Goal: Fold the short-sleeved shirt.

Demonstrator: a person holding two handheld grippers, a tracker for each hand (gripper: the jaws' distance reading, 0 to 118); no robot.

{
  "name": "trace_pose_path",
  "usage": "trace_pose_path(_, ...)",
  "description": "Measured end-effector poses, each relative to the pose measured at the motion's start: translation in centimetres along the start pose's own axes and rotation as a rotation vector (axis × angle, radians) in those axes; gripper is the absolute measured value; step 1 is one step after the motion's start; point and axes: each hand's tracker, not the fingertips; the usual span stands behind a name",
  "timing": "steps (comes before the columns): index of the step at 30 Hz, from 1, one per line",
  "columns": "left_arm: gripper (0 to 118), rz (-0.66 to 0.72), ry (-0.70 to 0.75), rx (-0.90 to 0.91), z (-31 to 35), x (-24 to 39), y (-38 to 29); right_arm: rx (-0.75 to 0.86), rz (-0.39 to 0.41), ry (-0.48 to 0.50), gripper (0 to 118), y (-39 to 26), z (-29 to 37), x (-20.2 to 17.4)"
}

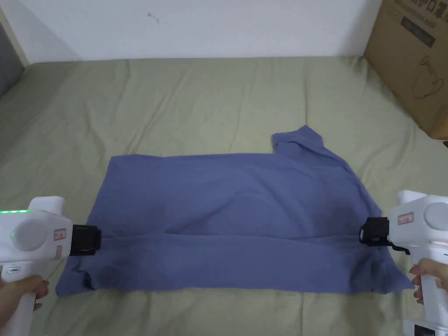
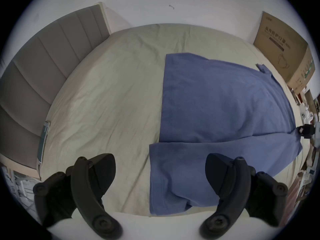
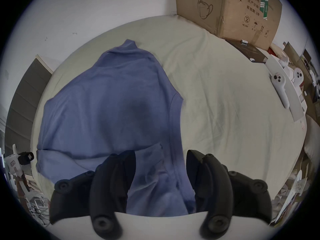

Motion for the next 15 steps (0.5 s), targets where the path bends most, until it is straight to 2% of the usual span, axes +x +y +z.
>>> trace_pose_path(1,104,0.013,-0.01,0.024,0.8,-0.3,-0.4,0.016,-0.011,0.027,64,-0.5,0.9,0.0)
trace_pose_path(3,102,0.028,-0.006,0.028,2.1,-0.8,-1.4,0.041,0.017,0.044,63,-1.3,2.5,-0.1)
trace_pose_path(4,90,0.031,-0.015,0.037,2.8,-1.2,-2.2,0.073,0.053,0.041,56,-1.8,3.3,-0.3)
trace_pose_path(5,66,0.039,-0.021,0.049,3.6,-1.4,-3.1,0.083,0.089,0.03,42,-2.4,4.3,-0.6)
trace_pose_path(7,0,0.056,-0.036,0.05,5.0,-1.5,-5.2,0.114,0.127,-0.041,0,-4.2,5.8,-1.5)
trace_pose_path(8,0,0.059,-0.036,0.05,5.2,-1.5,-6.3,0.119,0.145,-0.075,0,-5.1,6.4,-1.9)
trace_pose_path(10,0,0.082,-0.045,0.044,5.6,-1.6,-8.3,0.124,0.121,-0.003,0,-7.3,6.6,-1.9)
trace_pose_path(13,3,0.129,-0.08,0.025,4.9,-2.0,-9.9,0.046,0.083,0.066,0,-9.3,5.7,-1.9)
trace_pose_path(14,19,0.147,-0.092,0.036,4.6,-2.3,-10.0,0.045,0.081,0.061,0,-9.8,5.5,-1.9)
trace_pose_path(15,47,0.182,-0.091,0.033,4.2,-2.6,-9.8,0.049,0.084,0.05,0,-10.0,5.3,-1.9)
